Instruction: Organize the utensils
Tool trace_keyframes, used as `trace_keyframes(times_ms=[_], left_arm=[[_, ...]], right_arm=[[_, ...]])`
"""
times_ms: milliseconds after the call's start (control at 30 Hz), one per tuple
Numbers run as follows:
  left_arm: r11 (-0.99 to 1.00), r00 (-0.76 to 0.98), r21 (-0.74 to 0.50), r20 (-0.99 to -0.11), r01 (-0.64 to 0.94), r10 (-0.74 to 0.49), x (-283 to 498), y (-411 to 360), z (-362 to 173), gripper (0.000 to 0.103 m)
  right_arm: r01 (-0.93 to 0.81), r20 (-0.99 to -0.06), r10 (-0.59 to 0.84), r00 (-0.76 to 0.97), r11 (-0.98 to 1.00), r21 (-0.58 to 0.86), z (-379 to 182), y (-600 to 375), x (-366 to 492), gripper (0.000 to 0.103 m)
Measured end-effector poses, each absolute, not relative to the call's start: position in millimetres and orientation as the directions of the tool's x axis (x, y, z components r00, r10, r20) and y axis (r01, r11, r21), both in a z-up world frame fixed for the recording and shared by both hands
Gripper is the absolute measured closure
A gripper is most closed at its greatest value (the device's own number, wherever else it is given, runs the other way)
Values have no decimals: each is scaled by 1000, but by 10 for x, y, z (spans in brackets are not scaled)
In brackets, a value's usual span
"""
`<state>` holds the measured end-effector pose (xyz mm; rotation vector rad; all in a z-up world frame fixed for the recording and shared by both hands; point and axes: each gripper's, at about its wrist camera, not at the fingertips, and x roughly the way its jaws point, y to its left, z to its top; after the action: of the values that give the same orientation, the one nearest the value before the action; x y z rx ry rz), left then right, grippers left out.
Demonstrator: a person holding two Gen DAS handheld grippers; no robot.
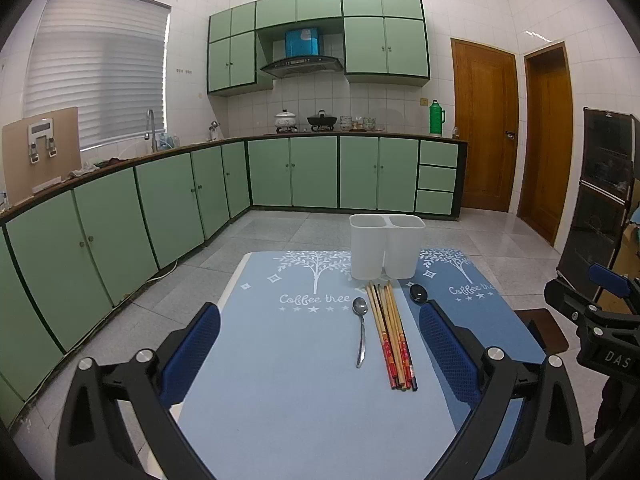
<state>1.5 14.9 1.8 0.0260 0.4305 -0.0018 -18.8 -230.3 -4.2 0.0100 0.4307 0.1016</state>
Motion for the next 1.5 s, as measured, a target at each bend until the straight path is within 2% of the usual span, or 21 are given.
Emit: trace_keyframes(times_ms=[1500], left_arm=[[999,907,34,-422,-2,16,-29,125,22,6]], right_arm=[[-90,-426,97,899,995,36,-155,-2323,-136,5]])
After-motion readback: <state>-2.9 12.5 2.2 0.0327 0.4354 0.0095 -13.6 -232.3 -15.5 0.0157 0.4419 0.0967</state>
